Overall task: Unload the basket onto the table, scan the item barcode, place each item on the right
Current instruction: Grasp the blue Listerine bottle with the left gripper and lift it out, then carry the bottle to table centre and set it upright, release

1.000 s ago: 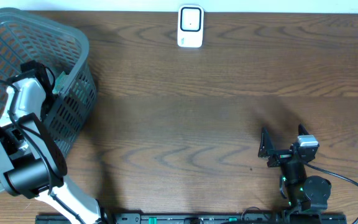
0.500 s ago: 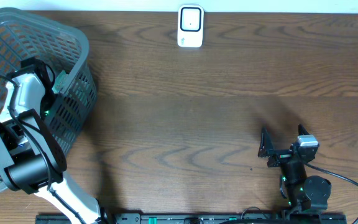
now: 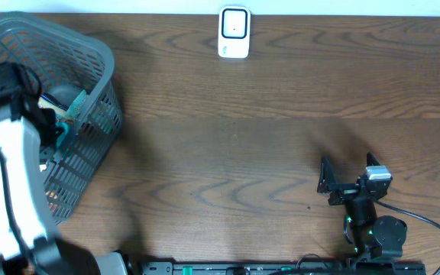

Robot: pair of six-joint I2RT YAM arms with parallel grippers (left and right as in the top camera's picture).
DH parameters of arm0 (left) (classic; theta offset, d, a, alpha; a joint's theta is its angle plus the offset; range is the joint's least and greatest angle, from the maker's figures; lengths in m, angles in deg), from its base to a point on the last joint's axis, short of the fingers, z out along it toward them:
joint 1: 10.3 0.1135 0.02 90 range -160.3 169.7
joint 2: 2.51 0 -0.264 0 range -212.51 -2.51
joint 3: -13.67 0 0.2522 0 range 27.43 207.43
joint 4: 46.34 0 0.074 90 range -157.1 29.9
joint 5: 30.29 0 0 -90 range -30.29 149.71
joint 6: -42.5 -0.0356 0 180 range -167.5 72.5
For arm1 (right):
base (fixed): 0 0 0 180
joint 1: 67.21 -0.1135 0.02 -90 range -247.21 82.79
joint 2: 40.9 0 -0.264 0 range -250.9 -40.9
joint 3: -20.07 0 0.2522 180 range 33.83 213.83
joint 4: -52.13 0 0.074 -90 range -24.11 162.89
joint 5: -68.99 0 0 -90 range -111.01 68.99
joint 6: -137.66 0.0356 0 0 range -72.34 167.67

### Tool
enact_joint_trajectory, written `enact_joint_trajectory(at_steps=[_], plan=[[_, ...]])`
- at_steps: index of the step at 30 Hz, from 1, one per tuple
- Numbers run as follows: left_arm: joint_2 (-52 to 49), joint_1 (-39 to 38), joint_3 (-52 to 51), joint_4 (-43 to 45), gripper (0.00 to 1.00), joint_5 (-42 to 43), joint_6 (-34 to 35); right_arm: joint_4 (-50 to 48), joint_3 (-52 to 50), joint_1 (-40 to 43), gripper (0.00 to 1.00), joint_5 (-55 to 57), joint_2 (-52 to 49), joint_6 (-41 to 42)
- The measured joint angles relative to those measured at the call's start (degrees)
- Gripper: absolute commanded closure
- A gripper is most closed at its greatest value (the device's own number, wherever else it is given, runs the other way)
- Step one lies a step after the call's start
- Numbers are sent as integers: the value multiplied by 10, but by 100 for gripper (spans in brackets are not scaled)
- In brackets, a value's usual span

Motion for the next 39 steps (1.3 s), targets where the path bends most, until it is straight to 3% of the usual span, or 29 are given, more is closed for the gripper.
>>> enact_joint_trajectory(at_steps=[13, 18, 22, 29, 39], plan=[[297, 0, 0, 30, 56, 9, -4, 0, 0, 0, 1, 0, 0, 0], [362, -11, 0, 47, 56, 76, -7, 0, 0, 0, 1, 0, 0, 0], [355, -57, 0, 51, 56, 145, -29, 0, 0, 0, 1, 0, 0, 0], [272, -239, 0, 56, 56, 191, -117, 0, 0, 0, 1, 0, 0, 0], [89, -504, 0, 65, 56, 62, -210, 0, 0, 0, 1, 0, 0, 0]])
